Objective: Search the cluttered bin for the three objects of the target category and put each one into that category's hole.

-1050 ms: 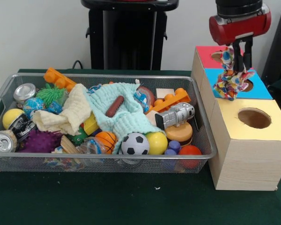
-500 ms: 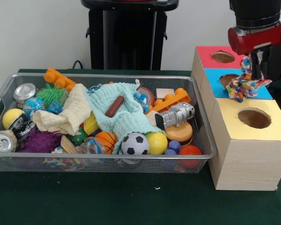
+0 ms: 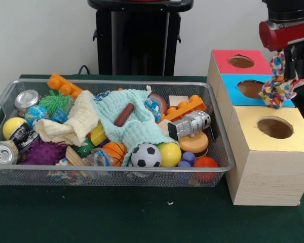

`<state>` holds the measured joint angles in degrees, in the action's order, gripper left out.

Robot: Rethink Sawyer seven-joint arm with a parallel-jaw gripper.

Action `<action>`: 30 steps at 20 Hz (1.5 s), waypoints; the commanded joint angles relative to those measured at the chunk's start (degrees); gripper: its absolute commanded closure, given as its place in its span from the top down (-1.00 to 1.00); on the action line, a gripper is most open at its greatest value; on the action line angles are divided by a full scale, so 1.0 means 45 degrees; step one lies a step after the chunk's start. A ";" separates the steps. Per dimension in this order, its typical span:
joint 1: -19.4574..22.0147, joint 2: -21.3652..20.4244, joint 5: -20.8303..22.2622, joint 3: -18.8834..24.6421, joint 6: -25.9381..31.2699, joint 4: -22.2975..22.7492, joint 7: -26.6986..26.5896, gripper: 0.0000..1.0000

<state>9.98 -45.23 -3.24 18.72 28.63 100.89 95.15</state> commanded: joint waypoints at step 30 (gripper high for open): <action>0.0029 0.0595 -0.0171 -0.1039 -0.0594 -0.1037 0.2096 -1.00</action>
<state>9.65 -45.56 -4.52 15.78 29.38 96.89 95.15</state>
